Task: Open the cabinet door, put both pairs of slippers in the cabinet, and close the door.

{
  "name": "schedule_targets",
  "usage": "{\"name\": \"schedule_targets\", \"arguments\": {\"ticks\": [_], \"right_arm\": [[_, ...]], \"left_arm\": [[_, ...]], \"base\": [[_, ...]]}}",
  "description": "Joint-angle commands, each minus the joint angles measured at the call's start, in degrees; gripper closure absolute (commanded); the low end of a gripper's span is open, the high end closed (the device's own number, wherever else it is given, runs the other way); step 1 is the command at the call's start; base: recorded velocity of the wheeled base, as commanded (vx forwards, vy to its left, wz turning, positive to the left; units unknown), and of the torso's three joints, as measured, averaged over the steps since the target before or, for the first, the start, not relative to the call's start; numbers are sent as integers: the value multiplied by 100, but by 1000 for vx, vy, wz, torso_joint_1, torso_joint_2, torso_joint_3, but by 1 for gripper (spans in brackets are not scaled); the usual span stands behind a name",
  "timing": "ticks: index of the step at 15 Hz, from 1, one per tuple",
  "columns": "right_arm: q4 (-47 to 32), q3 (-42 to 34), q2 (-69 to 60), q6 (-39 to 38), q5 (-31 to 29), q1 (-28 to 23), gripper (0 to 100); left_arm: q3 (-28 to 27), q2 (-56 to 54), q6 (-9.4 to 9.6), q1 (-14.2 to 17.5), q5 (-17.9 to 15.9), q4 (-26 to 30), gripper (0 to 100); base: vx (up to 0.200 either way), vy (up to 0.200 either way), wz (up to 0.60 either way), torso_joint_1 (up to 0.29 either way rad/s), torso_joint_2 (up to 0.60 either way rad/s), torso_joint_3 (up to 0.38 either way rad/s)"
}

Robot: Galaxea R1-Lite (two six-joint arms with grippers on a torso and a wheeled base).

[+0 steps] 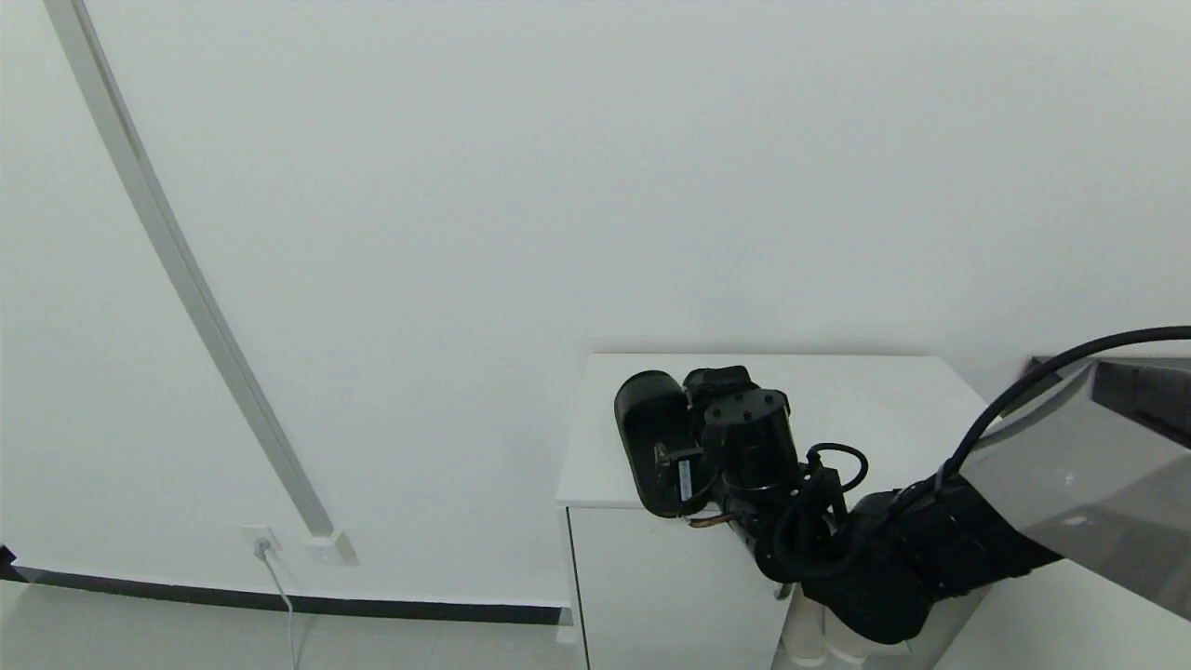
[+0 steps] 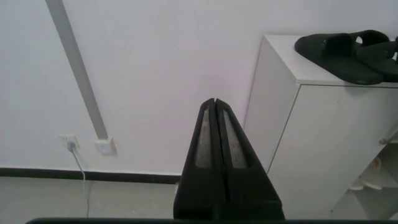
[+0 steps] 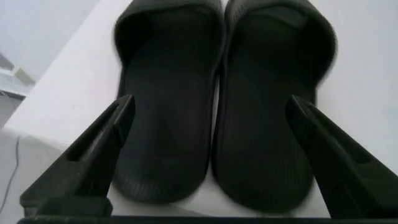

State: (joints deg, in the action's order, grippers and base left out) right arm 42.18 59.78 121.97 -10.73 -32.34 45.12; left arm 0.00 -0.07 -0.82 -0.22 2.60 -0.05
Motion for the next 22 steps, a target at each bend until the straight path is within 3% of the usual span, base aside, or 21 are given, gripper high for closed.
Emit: {"name": "schedule_targets", "arguments": {"ticks": [1, 14, 15, 22], "right_arm": [[124, 200, 345, 44, 123, -100, 0], [168, 2547, 1989, 545, 395, -838, 0], [168, 2582, 2024, 545, 404, -847, 100], [185, 2450, 1831, 545, 404, -838, 100]], "left_arm": [[0, 7, -6, 4, 4, -4, 100], [0, 7, -15, 4, 22, -4, 100], [0, 7, -15, 4, 22, -4, 100], [0, 7, -24, 4, 30, -4, 100]], "base": [[0, 0, 0, 0, 0, 0], [0, 0, 0, 0, 0, 0], [0, 0, 0, 0, 0, 0], [0, 0, 0, 0, 0, 0]]}}
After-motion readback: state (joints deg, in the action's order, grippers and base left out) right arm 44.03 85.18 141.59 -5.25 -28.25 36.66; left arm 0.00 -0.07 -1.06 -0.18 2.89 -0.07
